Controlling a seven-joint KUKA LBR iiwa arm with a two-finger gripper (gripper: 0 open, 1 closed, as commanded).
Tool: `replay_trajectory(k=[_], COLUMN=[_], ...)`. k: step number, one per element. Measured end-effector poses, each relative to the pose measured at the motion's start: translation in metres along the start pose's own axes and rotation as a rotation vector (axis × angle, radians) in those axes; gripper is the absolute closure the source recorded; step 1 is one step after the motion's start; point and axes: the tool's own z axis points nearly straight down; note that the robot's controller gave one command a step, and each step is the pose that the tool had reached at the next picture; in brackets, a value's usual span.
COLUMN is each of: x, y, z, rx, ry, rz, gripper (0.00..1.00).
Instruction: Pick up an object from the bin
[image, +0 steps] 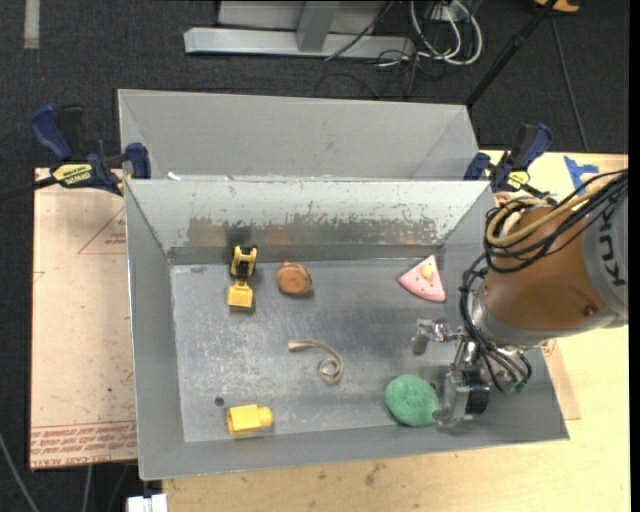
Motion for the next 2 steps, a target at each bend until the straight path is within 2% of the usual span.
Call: replay_trajectory(k=[1,2], x=[0.0068,0.0068], y=[0.0203,0.0203], z=[0.0472,0.0472], rx=[-0.001,-0.001], ry=[0.006,0.006], rz=[-0.056,-0.056], gripper=[1.0,1.0])
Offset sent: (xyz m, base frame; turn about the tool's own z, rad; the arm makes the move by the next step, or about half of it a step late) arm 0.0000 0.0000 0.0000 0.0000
